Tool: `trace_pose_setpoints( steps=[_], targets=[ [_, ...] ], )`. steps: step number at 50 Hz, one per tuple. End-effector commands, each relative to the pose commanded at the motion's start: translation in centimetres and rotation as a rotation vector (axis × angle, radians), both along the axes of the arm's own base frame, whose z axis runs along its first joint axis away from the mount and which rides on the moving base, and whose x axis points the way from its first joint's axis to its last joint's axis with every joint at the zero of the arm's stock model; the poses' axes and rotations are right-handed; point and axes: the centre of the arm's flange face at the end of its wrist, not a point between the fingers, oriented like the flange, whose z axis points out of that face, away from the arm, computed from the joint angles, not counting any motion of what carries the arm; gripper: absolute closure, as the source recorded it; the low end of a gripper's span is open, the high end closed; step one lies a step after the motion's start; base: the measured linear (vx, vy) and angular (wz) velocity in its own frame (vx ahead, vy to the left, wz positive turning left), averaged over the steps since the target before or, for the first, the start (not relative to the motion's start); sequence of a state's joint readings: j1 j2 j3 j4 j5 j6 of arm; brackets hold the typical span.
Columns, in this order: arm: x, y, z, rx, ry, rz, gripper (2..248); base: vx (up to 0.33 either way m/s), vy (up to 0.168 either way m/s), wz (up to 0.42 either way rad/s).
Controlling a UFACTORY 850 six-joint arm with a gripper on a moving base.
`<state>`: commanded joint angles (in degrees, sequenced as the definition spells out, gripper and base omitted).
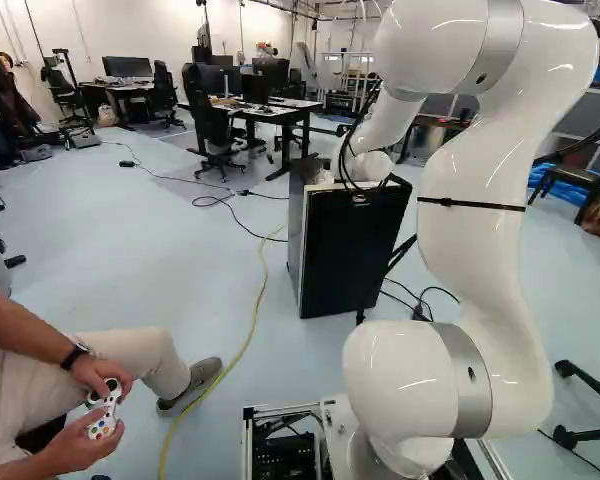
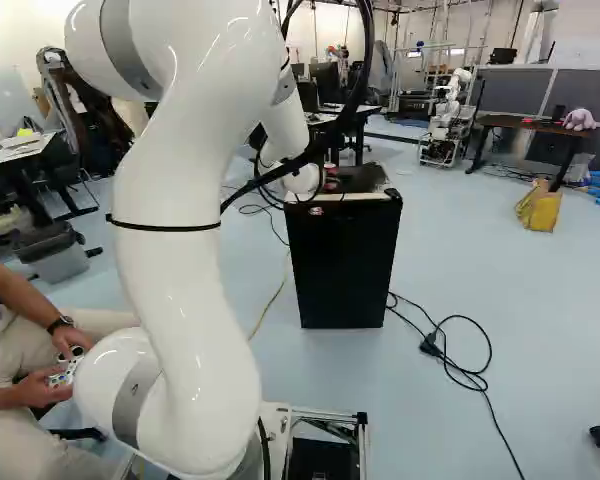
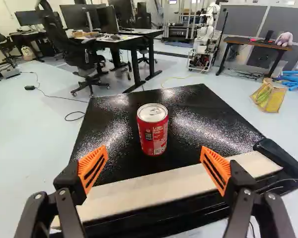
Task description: Grab a drink from the fridge
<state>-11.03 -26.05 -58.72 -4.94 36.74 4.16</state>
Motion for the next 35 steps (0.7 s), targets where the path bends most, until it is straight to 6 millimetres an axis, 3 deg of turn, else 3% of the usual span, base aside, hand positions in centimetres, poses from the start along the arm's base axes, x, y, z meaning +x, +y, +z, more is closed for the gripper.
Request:
trace_pose_setpoints(
  steps=[35],
  targets=[
    [2.0, -0.1, 0.1, -0.007, -0.049, 0.007, 3, 0.000, 0.000, 0.000]
  ],
)
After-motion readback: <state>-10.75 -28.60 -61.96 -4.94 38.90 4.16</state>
